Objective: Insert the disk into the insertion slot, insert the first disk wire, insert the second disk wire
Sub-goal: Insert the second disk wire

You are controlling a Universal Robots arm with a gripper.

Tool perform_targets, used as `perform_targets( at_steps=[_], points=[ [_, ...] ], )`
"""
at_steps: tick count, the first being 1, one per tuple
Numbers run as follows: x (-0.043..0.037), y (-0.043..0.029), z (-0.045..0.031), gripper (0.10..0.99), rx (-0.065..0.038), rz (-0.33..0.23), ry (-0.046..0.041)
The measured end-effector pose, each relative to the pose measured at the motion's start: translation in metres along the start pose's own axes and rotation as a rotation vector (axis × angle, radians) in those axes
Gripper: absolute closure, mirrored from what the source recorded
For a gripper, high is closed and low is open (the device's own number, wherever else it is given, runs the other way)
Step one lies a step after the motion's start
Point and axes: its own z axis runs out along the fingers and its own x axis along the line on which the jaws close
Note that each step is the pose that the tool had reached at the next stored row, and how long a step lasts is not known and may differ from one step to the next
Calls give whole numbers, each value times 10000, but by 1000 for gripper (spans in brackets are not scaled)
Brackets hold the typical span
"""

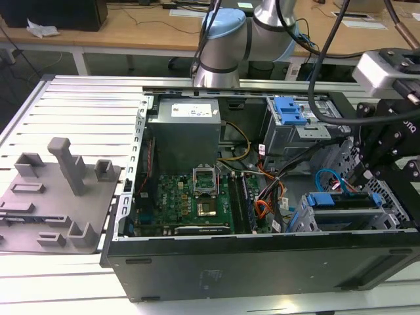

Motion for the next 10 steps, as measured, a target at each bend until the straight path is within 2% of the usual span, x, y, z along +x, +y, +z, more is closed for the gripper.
perform_targets(
  at_steps=[3, 10],
  points=[
    [-4, 66, 3, 980, 58, -1, 3],
    [-4, 71, 2, 980, 60, -1, 5]
  ],
)
